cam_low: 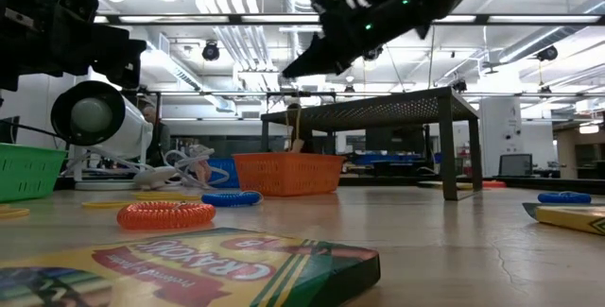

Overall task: Pick & Place Office Desk Supplies
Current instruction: Put the yellow rubber band into the orange bin

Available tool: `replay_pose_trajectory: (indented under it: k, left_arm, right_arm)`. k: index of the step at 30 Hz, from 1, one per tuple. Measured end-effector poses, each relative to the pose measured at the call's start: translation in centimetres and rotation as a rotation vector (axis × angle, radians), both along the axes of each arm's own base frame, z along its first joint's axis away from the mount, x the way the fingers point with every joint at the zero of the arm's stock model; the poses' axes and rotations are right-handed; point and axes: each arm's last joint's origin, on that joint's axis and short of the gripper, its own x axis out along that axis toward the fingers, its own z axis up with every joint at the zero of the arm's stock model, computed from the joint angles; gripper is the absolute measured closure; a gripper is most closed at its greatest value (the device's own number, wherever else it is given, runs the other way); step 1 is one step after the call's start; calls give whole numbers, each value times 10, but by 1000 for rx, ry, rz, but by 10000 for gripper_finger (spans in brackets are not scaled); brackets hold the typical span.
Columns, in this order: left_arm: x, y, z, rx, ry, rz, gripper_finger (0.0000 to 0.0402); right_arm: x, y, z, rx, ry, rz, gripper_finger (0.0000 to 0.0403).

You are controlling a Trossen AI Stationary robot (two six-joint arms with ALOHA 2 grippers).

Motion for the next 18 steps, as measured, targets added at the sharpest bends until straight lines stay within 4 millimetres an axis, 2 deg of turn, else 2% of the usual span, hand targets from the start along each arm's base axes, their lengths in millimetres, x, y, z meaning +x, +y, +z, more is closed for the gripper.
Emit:
replay_pose_trajectory:
  k: [12, 18]
  left_arm:
    - [0, 0, 0, 0, 0, 0, 268]
    - [0, 0, 0, 0, -1, 0, 268]
  right_arm:
    - [38, -11, -19, 47, 336, -92, 394]
    - [51, -12, -30, 50, 419, -92, 394]
